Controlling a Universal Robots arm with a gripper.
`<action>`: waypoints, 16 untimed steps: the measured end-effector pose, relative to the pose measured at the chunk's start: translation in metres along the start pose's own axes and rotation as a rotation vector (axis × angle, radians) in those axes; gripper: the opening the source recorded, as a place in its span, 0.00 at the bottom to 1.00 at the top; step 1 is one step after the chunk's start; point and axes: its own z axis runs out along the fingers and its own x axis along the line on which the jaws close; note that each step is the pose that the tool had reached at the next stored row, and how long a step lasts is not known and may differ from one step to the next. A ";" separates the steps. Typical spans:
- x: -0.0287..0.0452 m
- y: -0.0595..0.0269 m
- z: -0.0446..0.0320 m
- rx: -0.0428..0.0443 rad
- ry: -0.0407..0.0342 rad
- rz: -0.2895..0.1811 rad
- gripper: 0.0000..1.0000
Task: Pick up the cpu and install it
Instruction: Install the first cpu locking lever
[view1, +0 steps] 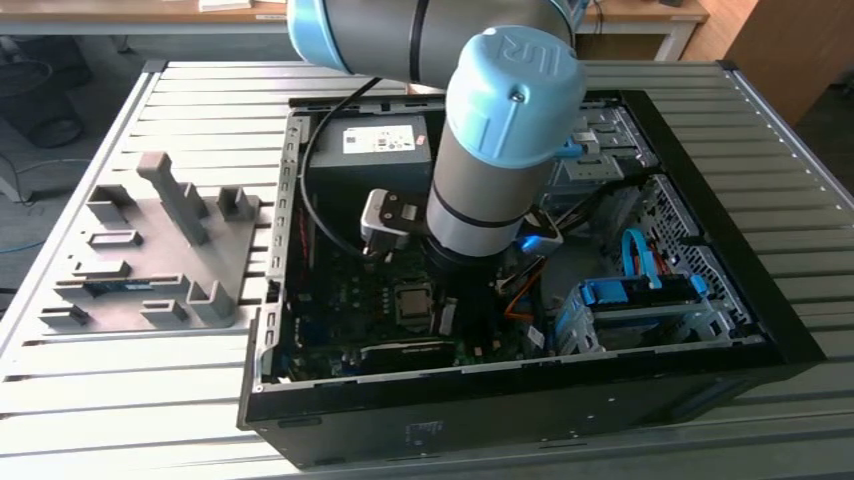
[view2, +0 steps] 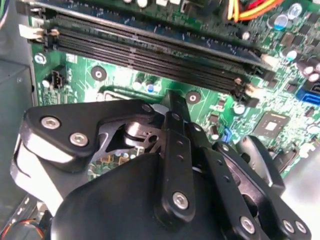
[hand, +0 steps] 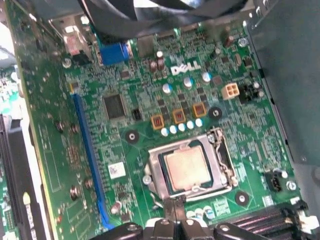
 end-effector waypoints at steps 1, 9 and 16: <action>0.0006 0.0019 0.0000 -0.0003 0.0006 0.000 0.10; 0.0023 0.0084 0.0007 0.0028 -0.0004 0.000 0.10; 0.0047 0.0046 0.0004 0.0011 -0.0002 0.000 0.10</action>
